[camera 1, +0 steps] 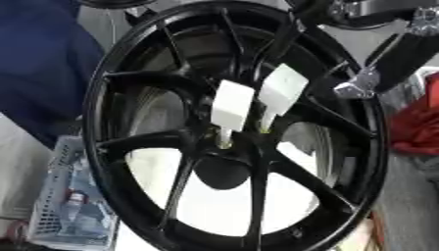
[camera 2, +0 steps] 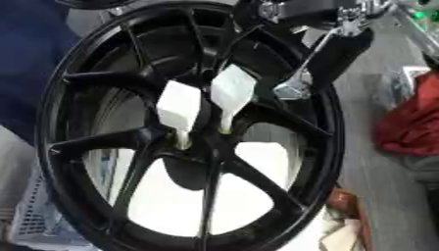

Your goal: Pull the pin out of the wheel hub.

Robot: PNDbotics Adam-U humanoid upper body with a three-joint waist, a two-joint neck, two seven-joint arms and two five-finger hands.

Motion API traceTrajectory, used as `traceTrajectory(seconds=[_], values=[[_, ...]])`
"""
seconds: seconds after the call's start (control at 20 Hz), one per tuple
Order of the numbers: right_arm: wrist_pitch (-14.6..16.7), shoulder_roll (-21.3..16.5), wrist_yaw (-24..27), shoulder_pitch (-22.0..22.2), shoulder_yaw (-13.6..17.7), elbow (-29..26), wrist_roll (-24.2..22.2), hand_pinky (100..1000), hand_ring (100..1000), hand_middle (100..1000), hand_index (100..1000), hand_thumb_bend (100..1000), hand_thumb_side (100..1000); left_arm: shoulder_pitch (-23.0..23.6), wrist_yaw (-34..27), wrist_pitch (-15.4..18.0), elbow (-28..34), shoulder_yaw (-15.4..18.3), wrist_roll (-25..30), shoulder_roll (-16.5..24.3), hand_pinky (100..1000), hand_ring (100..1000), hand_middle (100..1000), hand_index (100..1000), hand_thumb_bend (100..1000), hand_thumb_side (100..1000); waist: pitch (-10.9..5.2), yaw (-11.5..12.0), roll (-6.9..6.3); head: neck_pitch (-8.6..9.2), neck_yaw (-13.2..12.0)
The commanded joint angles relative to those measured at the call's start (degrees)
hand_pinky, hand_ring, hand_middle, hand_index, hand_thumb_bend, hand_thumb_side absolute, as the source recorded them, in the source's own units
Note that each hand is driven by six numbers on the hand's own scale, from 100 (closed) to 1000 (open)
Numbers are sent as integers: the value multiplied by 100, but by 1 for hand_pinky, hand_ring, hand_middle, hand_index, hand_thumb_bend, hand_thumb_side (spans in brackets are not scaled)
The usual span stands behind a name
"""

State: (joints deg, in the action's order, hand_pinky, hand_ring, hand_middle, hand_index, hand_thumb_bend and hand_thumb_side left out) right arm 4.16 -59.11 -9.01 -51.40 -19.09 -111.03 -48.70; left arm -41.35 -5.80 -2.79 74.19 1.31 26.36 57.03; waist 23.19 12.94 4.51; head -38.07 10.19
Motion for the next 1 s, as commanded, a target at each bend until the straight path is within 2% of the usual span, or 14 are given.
traceTrajectory(seconds=[0.05,0.45,1.0], values=[[43,-76,-35,-88,46,2,-2,878,872,813,849,267,153,-44,-2,-3,49,85,-29,172,732,690,681,773,293,807,-77,20,-22,76,6],[144,-66,32,-69,30,45,-121,879,875,815,854,304,120,-28,-20,-13,46,100,-57,160,732,691,681,773,290,808,32,37,7,83,-1],[130,11,3,-107,-46,165,-115,874,867,805,842,299,124,-11,-28,-32,27,106,-69,141,732,691,681,773,287,810,97,60,38,85,-2]])
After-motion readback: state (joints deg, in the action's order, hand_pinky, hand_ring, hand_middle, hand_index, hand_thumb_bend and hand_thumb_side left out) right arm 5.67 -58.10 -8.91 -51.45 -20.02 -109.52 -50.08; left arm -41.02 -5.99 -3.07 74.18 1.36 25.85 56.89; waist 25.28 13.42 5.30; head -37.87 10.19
